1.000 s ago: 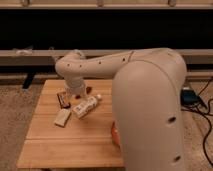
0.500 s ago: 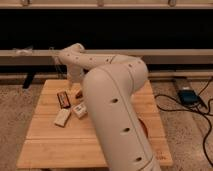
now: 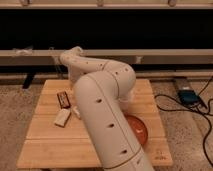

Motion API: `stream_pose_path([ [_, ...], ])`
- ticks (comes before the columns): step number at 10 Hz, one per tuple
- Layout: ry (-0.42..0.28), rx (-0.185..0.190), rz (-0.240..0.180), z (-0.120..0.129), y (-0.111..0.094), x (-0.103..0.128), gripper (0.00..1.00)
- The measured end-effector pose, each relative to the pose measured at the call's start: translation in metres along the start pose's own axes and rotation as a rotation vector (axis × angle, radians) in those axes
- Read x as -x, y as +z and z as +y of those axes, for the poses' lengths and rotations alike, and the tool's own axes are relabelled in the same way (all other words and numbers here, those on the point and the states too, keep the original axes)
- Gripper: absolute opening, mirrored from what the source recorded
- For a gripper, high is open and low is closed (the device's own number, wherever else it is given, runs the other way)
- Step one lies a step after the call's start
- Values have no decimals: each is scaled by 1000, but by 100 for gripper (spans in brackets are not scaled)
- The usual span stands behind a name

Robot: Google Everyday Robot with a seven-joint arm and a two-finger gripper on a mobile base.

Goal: Place the pepper in the ceramic bowl

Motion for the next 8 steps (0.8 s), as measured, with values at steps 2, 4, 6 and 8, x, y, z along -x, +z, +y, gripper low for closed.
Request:
stream_pose_path([
  [2,14,-7,-3,-2,1,4,65],
  [4,25,-17,7,-6,8,4,65],
  [6,37,-24,26,-12,24,3,65],
  [8,44,-26,39,-16,33,2,65],
])
